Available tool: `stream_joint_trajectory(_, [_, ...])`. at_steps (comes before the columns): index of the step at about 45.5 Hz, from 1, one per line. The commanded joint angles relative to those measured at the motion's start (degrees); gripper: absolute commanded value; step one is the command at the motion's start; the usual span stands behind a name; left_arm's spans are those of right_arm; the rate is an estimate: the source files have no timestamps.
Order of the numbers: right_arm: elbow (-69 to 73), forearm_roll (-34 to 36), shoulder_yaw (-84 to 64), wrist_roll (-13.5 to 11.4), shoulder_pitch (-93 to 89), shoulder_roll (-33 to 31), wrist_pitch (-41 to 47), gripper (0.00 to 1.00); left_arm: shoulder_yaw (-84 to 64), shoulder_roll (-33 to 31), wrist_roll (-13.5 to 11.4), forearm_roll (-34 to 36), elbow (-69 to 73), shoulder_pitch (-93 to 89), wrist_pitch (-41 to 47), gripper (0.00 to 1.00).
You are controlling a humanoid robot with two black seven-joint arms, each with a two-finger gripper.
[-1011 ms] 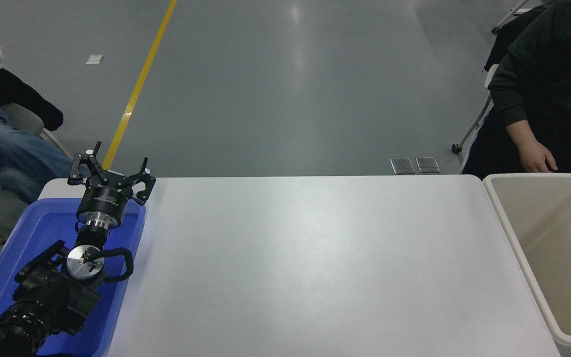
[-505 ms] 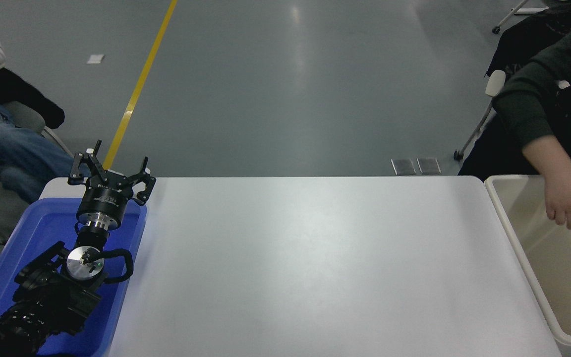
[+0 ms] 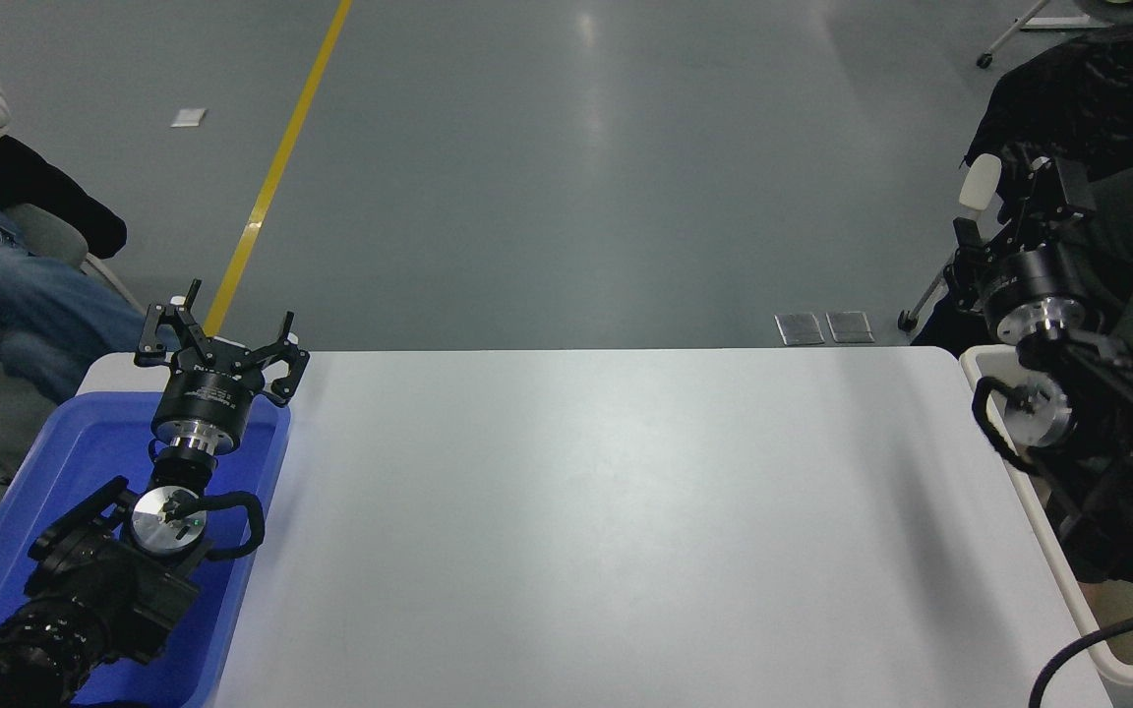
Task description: Pick up paper ball place in dustbin
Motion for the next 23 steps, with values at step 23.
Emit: stream_joint_trajectory(23, [-0.2,0.3,3.6,10.2,-4.2,8.1,1.5,1.00,0.0,0.0,0.0,0.0,0.0,0.0,0.0,0.99])
